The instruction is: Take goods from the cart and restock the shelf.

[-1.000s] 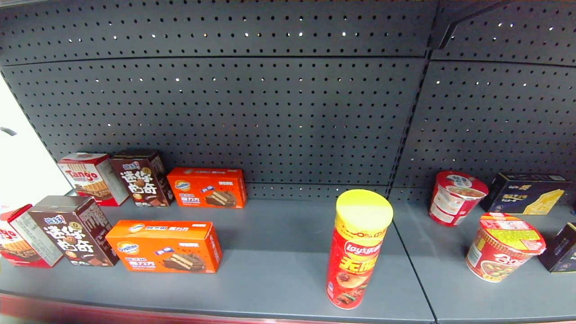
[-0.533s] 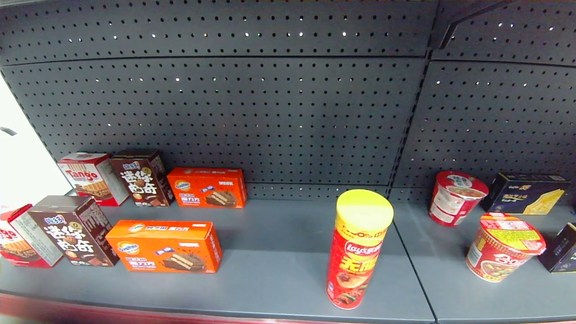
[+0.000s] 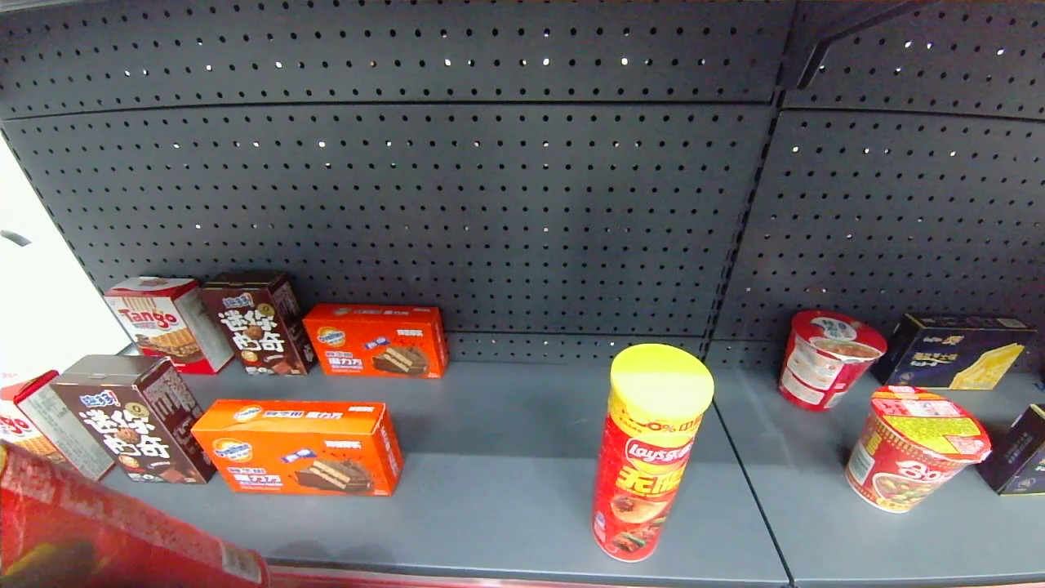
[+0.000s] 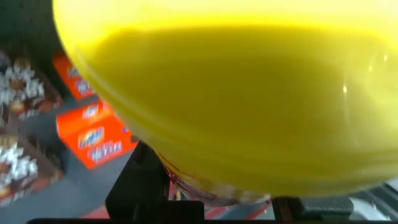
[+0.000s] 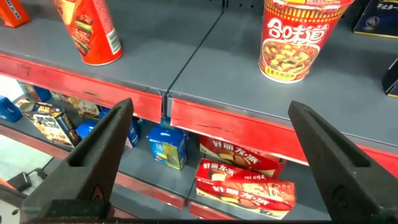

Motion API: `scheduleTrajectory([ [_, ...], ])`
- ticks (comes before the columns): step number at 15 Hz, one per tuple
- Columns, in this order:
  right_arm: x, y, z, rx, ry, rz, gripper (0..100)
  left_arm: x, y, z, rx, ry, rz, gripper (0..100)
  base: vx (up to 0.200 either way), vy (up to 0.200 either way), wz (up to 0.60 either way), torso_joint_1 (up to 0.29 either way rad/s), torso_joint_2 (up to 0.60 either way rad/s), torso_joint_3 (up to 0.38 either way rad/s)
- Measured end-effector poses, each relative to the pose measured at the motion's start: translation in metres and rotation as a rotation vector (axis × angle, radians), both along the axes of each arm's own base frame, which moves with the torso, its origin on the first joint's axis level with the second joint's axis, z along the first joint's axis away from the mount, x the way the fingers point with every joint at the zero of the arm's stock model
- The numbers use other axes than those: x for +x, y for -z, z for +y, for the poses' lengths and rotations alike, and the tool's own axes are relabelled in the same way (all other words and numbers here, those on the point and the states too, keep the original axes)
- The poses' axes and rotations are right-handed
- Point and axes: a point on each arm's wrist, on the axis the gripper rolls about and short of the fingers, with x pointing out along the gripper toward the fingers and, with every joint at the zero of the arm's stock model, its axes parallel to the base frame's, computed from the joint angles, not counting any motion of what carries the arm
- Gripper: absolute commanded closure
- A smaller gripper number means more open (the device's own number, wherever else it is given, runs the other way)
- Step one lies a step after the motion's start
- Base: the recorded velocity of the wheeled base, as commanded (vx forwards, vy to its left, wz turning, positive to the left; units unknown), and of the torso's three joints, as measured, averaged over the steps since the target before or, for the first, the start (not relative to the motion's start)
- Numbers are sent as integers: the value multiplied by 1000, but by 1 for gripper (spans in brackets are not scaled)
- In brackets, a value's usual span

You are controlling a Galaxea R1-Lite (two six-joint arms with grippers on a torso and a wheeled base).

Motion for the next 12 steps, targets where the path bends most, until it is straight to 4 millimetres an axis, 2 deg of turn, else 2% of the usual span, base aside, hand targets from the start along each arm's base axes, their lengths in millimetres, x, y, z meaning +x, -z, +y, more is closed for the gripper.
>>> scheduleTrajectory([
  [6, 0, 0, 0, -3, -6, -3, 0, 31, -8, -22, 59, 69, 57, 100, 0, 0, 0, 0, 0, 0],
  [12, 0, 0, 0, -3, -6, -1, 0, 89, -19, -58, 88, 109, 61, 100, 0, 0, 0, 0, 0, 0],
])
